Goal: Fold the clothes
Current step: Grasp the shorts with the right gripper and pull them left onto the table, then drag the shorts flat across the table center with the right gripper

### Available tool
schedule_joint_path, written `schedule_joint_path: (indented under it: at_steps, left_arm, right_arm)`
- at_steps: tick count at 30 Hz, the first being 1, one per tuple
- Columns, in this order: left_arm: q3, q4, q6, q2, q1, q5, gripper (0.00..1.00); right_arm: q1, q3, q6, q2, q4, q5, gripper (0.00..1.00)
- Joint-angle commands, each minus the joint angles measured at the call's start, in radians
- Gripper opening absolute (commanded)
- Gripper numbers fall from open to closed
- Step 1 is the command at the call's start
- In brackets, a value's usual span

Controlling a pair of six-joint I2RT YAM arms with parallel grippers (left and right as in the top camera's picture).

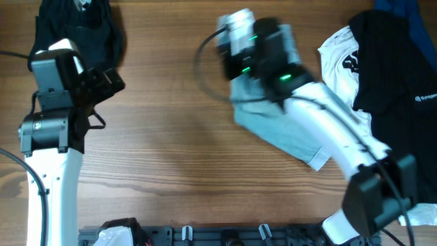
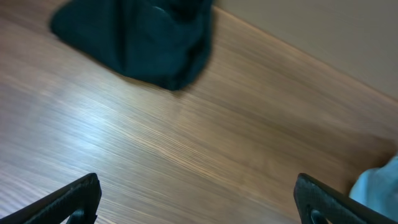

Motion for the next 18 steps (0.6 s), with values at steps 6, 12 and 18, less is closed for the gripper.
schedule_joint_path:
  at_steps: [6,12,18]
  left_arm:
    - [0.015,0.032,0.002,0.003,0.235,-0.023,1.00]
    - [0.015,0.025,0.054,0.010,0.228,0.202,1.00]
    - [0.015,-0.051,0.135,0.093,0.076,0.241,1.00]
  right_arm:
    - [0.358,0.007,0.036,-0.002,-0.013,-0.040,0.95]
    - [0.023,0.007,-0.050,-0.083,-0.301,-0.035,1.00]
    - [-0.164,-0.002,-0.098,-0.079,-0.573,-0.038,0.98]
